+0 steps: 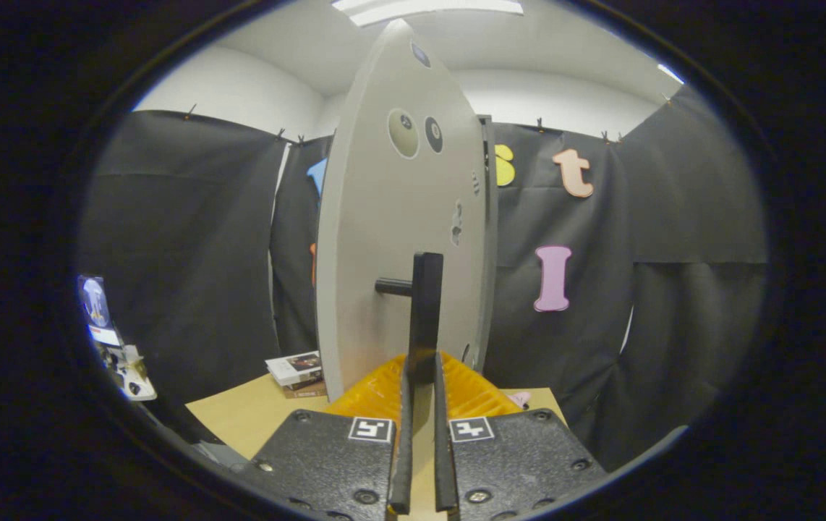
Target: Open the shoe cabinet door, grab the shoes and put them into the shoe cabinet, then close the shoe cabinet door.
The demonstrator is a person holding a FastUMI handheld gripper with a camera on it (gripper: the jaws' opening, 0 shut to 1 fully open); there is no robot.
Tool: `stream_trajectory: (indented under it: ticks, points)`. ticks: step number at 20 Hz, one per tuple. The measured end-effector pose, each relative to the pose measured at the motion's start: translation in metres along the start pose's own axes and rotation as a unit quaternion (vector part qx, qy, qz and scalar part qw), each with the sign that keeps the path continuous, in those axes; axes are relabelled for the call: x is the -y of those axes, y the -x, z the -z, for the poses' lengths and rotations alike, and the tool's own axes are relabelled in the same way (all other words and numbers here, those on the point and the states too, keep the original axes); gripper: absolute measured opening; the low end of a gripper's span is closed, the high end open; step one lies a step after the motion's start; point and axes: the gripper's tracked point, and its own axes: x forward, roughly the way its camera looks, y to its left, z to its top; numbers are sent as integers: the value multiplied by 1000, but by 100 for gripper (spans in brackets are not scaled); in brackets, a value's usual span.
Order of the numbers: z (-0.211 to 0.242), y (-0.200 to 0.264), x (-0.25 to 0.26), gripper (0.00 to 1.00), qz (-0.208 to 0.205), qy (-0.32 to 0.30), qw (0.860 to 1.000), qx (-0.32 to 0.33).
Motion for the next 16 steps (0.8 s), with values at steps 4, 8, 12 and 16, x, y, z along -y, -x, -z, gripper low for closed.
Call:
stream_trajectory:
  ticks: [4,8,12,16]
  points:
    - [1,5,38,8,40,8,999,-3]
    - [5,11,82,4,68,-1,998,-8]
    - [15,10,80,4,4,-24,1000,-20]
    - [24,28,83,5,21,-19,999,-21]
